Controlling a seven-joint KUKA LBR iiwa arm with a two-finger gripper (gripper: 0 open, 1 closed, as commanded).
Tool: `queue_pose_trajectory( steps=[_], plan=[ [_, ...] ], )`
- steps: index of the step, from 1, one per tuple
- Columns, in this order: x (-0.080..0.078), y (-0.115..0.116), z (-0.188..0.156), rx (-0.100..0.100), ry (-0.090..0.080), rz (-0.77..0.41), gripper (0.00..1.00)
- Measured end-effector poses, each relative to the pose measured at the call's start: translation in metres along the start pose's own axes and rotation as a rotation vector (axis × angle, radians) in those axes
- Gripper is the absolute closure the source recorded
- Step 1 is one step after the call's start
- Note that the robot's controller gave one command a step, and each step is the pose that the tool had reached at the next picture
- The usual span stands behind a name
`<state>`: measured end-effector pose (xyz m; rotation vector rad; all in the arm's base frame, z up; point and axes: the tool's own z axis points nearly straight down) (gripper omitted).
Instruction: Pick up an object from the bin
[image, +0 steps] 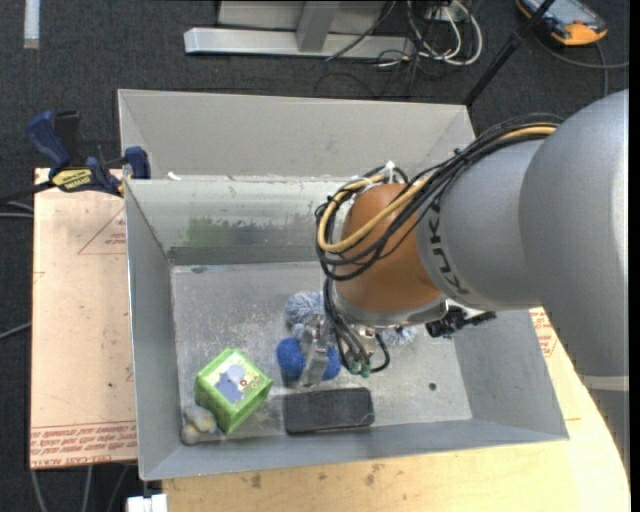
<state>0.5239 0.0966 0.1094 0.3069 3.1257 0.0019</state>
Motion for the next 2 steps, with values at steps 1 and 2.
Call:
queue_pose_trajectory(
  steps=[1, 2],
  plan=[
    [-0.0008, 0.0003, -0.0118, -0.001, -0.003, 0.0, 1.0],
    [-0.001, 0.0004, -0.0185, -0.001, -0.003, 0.0, 1.0]
  ],
)
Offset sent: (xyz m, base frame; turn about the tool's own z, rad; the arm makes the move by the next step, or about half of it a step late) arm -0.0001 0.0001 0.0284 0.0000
